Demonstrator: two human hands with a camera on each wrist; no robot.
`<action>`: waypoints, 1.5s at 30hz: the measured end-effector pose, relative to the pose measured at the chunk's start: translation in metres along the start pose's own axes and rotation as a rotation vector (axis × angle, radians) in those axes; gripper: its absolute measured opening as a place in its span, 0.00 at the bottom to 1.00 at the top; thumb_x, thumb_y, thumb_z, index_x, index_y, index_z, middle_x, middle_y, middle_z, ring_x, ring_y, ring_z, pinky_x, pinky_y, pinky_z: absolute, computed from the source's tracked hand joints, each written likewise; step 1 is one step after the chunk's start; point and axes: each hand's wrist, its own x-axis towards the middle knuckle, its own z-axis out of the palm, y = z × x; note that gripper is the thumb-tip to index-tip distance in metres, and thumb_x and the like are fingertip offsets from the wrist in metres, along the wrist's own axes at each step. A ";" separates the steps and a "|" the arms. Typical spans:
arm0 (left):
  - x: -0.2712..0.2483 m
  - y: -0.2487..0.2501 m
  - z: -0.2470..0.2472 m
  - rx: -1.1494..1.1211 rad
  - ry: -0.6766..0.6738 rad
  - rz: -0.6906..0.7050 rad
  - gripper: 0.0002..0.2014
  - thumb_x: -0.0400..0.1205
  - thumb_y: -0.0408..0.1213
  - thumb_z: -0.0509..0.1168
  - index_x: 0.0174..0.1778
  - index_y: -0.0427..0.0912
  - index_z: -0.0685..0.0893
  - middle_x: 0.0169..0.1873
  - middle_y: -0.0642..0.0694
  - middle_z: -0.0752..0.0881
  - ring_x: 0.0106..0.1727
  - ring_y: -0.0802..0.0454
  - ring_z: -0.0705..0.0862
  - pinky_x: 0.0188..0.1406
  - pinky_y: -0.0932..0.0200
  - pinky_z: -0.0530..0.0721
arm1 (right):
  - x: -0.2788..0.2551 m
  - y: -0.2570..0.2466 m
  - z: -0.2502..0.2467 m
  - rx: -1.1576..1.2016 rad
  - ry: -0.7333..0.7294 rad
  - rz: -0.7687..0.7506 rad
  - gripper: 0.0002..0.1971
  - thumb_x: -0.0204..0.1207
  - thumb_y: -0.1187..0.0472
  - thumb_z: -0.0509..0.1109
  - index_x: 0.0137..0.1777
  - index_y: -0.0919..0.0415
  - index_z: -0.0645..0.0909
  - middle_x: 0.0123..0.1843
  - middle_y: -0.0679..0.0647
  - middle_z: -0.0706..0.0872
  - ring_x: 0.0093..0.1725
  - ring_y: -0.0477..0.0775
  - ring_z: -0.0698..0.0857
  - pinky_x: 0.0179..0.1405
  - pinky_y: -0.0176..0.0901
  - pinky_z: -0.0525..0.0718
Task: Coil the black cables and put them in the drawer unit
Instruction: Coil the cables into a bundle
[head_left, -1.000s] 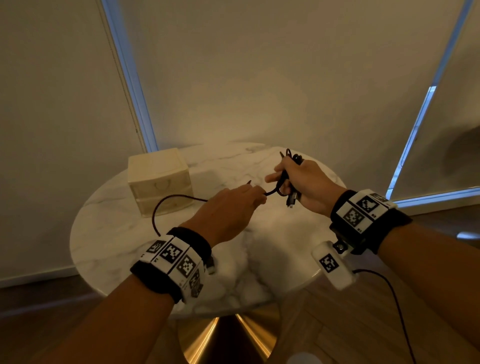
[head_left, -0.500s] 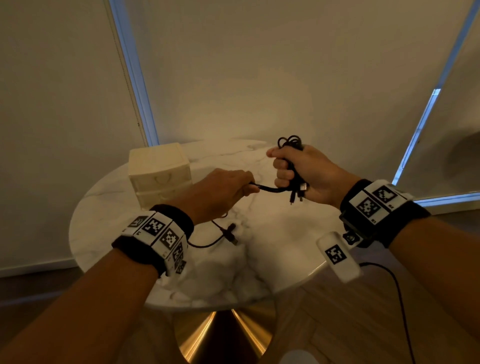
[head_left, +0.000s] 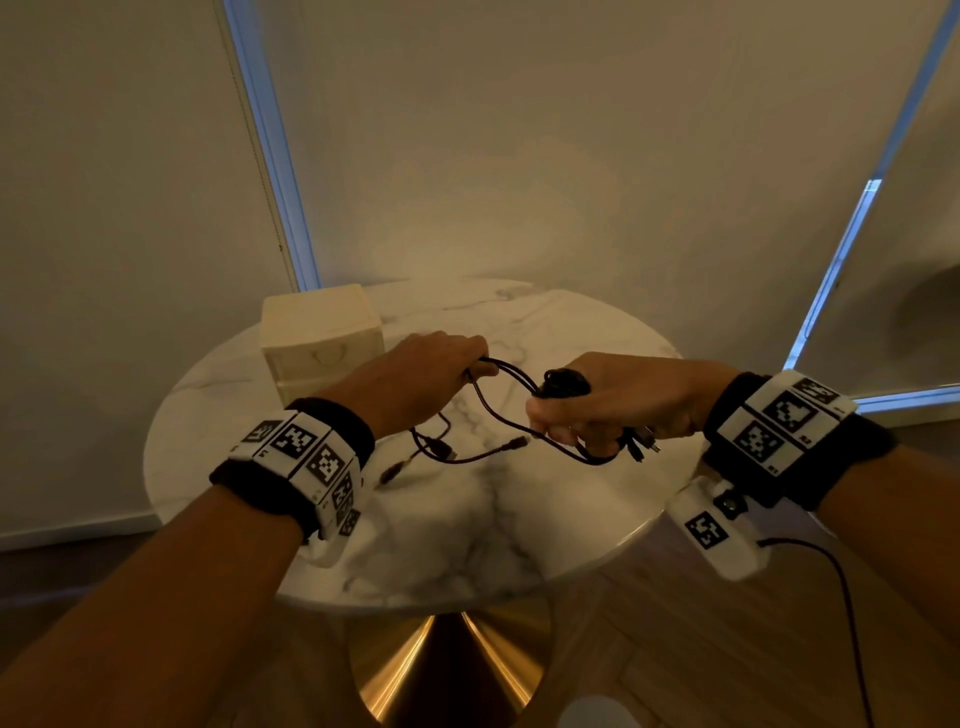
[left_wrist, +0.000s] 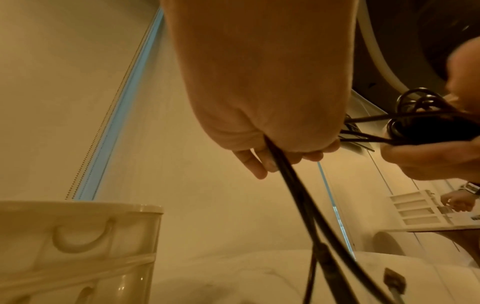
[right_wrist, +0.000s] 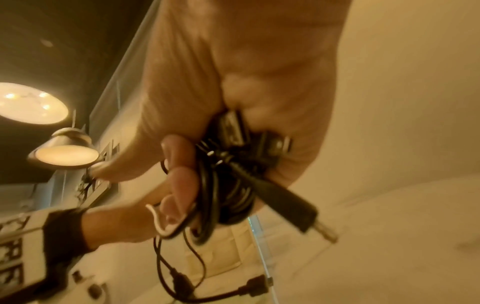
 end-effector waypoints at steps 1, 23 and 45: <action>-0.001 0.001 0.001 -0.015 -0.014 -0.011 0.13 0.88 0.50 0.51 0.44 0.47 0.71 0.37 0.49 0.80 0.39 0.46 0.79 0.39 0.54 0.74 | -0.001 -0.002 0.001 -0.081 0.014 -0.012 0.32 0.70 0.39 0.79 0.49 0.73 0.84 0.34 0.61 0.79 0.27 0.49 0.75 0.31 0.40 0.78; -0.001 0.022 0.007 -0.363 0.104 -0.168 0.13 0.89 0.50 0.51 0.45 0.45 0.68 0.27 0.50 0.76 0.26 0.53 0.73 0.26 0.57 0.70 | 0.021 -0.003 0.001 0.880 0.418 -0.207 0.11 0.87 0.55 0.66 0.45 0.57 0.83 0.64 0.57 0.92 0.67 0.55 0.88 0.62 0.45 0.80; 0.006 0.026 0.003 -0.224 -0.136 0.050 0.08 0.88 0.43 0.56 0.54 0.47 0.79 0.40 0.59 0.79 0.41 0.54 0.79 0.36 0.68 0.71 | 0.008 -0.011 -0.035 -0.255 0.240 -0.067 0.26 0.66 0.55 0.88 0.43 0.77 0.80 0.39 0.71 0.88 0.31 0.59 0.83 0.34 0.43 0.84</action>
